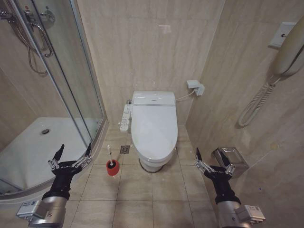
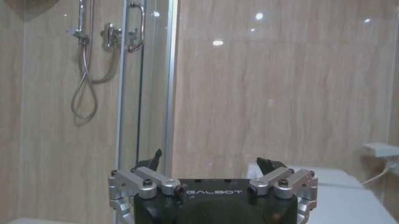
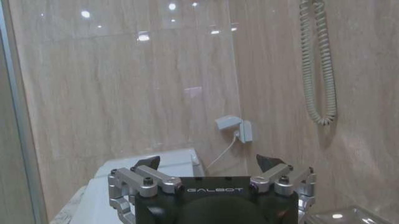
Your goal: Open the toilet lid, clean the toilet bowl with a toilet brush, close the toilet lid, and flush.
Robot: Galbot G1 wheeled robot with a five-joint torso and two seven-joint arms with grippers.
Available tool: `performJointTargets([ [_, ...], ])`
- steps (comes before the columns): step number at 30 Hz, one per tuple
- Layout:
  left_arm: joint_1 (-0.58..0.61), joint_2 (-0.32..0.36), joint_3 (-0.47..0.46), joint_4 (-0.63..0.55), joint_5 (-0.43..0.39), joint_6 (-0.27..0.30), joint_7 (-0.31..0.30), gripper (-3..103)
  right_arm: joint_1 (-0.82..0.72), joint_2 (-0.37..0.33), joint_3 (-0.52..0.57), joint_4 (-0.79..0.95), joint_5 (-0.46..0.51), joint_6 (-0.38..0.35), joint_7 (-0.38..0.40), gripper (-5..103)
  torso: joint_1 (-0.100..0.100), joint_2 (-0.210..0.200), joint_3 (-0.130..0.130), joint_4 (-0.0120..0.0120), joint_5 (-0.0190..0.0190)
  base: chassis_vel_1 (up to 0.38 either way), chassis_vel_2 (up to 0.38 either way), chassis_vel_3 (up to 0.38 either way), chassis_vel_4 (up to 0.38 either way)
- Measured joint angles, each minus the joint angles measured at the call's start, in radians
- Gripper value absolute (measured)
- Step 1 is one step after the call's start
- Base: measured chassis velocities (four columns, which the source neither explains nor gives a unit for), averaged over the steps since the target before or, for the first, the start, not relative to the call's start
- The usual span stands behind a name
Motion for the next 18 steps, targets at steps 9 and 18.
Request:
performJointTargets([
  [9, -0.001, 0.001, 0.002, 0.005, -0.002, -0.007, 0.004, 100, 0.000, 0.000, 0.000, 0.000, 0.000, 0.000, 0.000, 100, -0.001, 0.000, 0.000, -0.0001, 0.0000, 0.078, -0.079, -0.082, 0.069],
  [18, -0.001, 0.004, 0.008, 0.006, 0.012, -0.006, 0.003, 100, 0.000, 0.000, 0.000, 0.000, 0.000, 0.000, 0.000, 100, 0.000, 0.000, 0.000, 0.0001, -0.0001, 0.027, -0.015, -0.021, 0.022],
])
